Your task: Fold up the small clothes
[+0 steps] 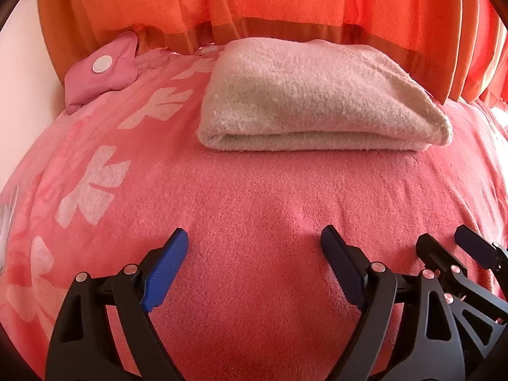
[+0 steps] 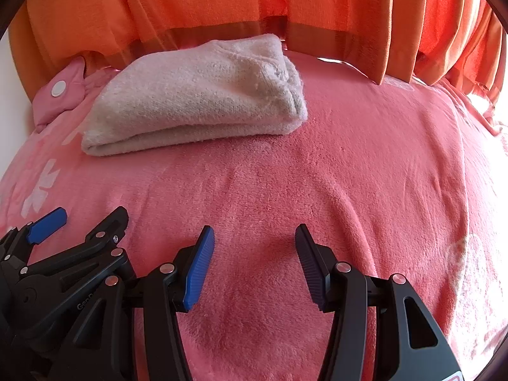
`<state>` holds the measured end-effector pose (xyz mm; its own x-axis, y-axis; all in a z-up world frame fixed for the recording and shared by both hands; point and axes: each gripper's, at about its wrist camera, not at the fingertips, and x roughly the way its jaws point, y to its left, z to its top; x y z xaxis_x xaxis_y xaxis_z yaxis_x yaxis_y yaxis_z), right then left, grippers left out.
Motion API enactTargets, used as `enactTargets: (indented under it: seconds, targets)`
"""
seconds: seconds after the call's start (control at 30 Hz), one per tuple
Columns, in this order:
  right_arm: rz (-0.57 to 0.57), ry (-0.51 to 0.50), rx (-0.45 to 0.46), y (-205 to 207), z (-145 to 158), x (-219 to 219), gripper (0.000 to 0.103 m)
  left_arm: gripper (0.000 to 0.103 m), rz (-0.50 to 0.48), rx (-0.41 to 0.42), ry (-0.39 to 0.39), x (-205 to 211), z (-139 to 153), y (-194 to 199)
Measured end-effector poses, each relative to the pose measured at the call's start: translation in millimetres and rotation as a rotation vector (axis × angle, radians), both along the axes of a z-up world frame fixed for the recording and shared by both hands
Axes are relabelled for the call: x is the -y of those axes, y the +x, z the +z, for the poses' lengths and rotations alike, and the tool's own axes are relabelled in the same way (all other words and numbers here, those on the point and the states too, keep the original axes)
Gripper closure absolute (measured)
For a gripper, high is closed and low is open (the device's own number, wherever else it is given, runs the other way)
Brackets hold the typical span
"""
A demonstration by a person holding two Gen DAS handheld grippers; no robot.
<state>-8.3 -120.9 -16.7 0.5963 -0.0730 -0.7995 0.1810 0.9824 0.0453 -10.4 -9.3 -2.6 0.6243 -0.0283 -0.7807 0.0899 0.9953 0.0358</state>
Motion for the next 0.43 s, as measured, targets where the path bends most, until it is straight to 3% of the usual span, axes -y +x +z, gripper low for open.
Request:
enactTargets:
  seconds: [0.43]
  targets:
    - [-0.023,-0.009,0.002,-2.5,0.3,-5.2,0.051,0.023,0.014,0.003,0.0,1.6,-0.2,-0.3]
